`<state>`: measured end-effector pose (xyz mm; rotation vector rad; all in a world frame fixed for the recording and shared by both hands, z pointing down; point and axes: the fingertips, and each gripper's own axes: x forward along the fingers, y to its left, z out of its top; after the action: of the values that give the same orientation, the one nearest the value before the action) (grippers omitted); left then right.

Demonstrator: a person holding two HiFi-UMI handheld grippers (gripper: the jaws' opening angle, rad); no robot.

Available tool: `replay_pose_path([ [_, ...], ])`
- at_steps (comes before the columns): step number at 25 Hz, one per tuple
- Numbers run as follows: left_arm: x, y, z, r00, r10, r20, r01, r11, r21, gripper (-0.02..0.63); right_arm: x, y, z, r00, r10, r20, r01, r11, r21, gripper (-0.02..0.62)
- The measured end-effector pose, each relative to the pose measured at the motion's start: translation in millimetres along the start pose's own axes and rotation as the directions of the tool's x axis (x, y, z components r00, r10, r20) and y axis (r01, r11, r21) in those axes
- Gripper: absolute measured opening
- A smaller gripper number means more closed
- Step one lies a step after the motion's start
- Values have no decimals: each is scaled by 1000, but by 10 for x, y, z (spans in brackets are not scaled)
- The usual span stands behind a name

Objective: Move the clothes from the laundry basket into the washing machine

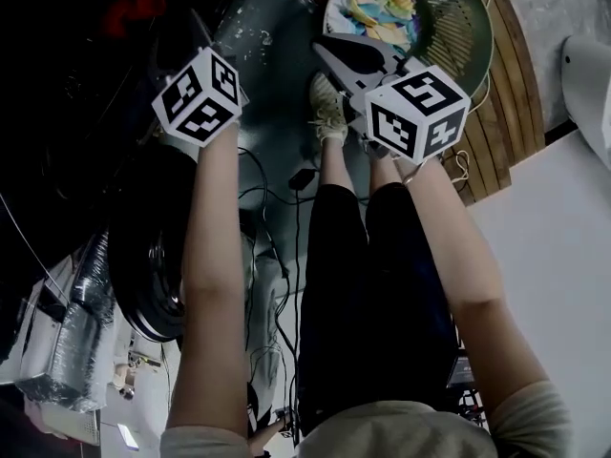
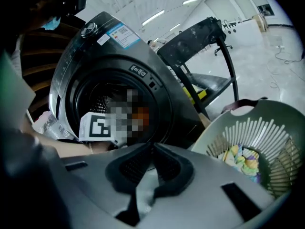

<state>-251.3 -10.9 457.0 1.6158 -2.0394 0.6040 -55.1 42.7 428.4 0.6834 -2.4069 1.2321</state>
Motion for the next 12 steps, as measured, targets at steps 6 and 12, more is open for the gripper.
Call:
replay_pose_path([
  [6,-581,-784,-87,984,-178,-12,176,980,-93,124,-194,-298,-183,994,-44,-98,43,999,-5,20],
  [12,-880,-1530,-189,934,-356,-26,354,933,-61,20,-55,-1035,-521,968,-172,-181,169,985,-31,139],
])
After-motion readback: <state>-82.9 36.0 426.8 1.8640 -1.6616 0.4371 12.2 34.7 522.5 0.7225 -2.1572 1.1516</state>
